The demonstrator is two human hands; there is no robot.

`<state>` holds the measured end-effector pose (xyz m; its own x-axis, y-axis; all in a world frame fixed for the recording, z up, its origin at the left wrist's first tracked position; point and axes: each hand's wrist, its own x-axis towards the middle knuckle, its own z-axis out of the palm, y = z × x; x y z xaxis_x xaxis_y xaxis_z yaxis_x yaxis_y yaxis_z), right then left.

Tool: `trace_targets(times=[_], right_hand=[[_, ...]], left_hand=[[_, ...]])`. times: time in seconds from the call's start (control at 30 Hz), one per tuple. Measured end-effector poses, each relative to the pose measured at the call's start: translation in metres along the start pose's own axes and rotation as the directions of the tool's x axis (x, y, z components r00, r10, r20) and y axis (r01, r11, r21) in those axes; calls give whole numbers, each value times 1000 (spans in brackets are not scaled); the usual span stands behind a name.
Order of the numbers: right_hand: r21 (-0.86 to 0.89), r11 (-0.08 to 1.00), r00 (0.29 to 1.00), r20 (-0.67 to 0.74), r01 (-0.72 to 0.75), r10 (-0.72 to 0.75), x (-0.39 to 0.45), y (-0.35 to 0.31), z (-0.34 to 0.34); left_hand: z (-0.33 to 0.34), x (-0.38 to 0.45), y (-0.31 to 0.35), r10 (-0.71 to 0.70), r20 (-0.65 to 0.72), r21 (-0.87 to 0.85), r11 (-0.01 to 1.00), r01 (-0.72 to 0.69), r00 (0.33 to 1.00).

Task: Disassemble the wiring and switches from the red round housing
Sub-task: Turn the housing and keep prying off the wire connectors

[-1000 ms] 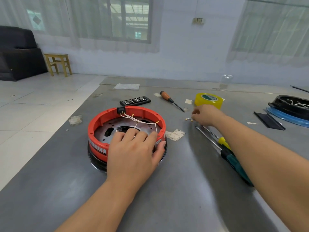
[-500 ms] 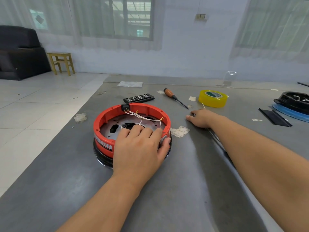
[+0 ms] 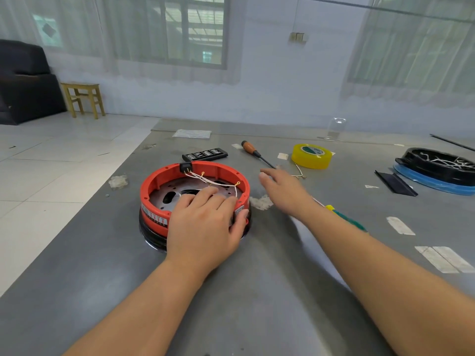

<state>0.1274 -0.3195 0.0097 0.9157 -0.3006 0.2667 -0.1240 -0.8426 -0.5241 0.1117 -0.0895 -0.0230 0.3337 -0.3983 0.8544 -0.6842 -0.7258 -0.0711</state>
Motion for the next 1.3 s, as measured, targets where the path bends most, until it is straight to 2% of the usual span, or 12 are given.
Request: trace_targets(times=[0.1, 0.17, 0.27, 0.33, 0.4, 0.47, 0.53, 0.8, 1.0, 1.17, 1.23, 1.3], right_hand=[[354, 933, 998, 16, -67, 66, -42, -29, 23], [418, 900, 991, -3, -123, 136, -58, -41, 34], [391, 896, 973, -1, -211, 230, -68, -55, 38], [370, 894, 964, 19, -253, 265, -71, -59, 40], [373, 887, 958, 11, -270, 287, -74, -61, 44], [388, 885, 959, -11, -258, 284, -76, -60, 47], [402, 883, 959, -36, -244, 282, -76, -60, 46], [683, 728, 961, -159, -57, 225, -73, -63, 43], [818, 568, 978, -37, -89, 207, -66, -58, 50], [844, 525, 963, -42, -109, 267, -63, -51, 55], [881, 451, 946, -16, -139, 323, -61, -47, 56], [901, 408, 943, 5, -148, 331, -59, -46, 56]], left_hand=[[-2, -2, -4, 26, -63, -87, 996, -32, 998], [-8, -5, -4, -9, -75, -103, 995, 1, 997], [-23, -10, -6, -291, -26, -120, 951, 286, 956], [-31, -12, -11, -561, 80, -152, 810, 566, 824], [-34, -14, -19, -752, 182, -136, 619, 774, 633], [-34, -14, -25, -839, 267, -150, 450, 880, 474], [-30, -12, -29, -845, 334, -220, 361, 906, 418], [-12, -1, -42, -755, 323, -555, 338, 760, 571], [9, 17, -54, -714, 359, -569, 342, 747, 601], [19, 23, -65, -582, 424, -692, 287, 663, 694], [23, 22, -68, -554, 427, -734, 249, 631, 715], [26, 21, -68, -542, 463, -799, 87, 595, 701]])
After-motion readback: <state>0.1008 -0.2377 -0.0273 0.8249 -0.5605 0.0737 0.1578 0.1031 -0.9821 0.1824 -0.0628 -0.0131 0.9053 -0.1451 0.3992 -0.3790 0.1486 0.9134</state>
